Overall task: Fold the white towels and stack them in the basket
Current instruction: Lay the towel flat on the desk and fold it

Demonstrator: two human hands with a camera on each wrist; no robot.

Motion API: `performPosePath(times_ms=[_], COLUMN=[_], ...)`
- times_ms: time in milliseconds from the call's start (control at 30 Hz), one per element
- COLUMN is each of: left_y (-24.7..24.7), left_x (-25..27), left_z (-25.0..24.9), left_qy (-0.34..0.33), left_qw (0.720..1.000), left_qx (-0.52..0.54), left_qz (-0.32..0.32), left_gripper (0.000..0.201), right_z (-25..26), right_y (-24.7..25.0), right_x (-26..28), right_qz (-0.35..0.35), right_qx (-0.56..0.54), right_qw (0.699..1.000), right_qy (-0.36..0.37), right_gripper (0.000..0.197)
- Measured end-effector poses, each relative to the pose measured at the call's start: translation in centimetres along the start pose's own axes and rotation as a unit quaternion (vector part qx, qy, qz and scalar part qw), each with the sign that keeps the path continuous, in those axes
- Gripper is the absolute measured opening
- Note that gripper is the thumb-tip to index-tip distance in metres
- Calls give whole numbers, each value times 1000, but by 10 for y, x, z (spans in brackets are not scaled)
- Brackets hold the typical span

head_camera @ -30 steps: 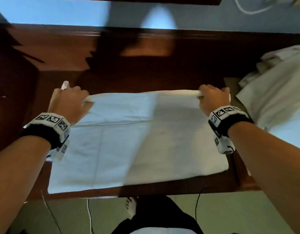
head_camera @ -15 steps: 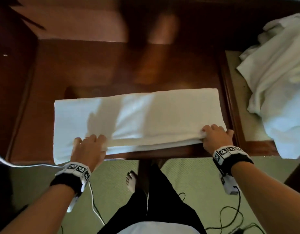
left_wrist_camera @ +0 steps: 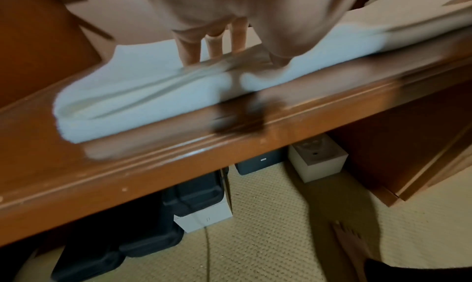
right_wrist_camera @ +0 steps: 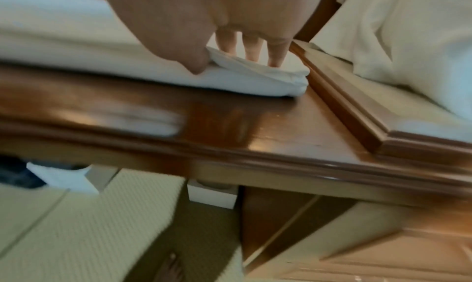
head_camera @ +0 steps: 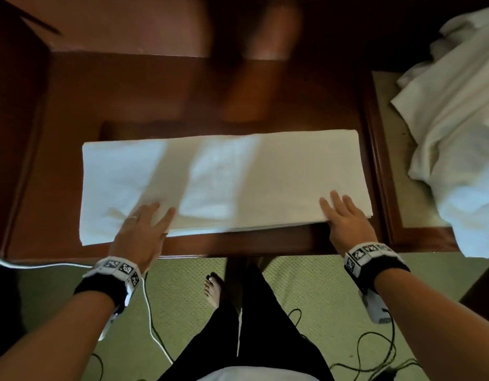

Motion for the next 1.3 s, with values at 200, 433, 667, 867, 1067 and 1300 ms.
performPosePath(times_ms=[200, 433, 667, 867, 1067, 1300], left_y=[-4, -21, -3, -20, -18, 1], left_x=[8, 22, 13, -4, -17, -43], left_z=[16, 55, 38, 19, 78, -33], left_qy=[16, 28, 45, -12, 116, 45], left_qw=[1000, 999, 998, 998, 989, 997], left_qx=[-19, -22, 11, -24, 2, 46], left_qz=[-8, 36, 36, 51, 89, 43], left_gripper=[65, 72, 84, 72, 81, 85], right_z=[47, 106, 116, 141, 144, 165], right_y=[10, -11, -2, -15, -7, -7], right_x=[-17, -29, -36, -62, -57, -106], right_qz=[-16, -3, -17, 60, 72, 30], right_qx=[-1, -20, -24, -18, -4, -11], right_qw=[1000, 993, 990, 995, 993, 997], right_qy=[24, 117, 136, 81, 94, 77], right_gripper=[68, 50, 58, 59, 68, 68])
Point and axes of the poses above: each hand's wrist, its own x-axis away from the middle knuckle, its own y-axis out of the back of the hand, z = x × y, the point moved 5 cm from there along -x, towards the middle knuckle, and after that the axes turned 15 degrees about y, right-handed, at the moved point
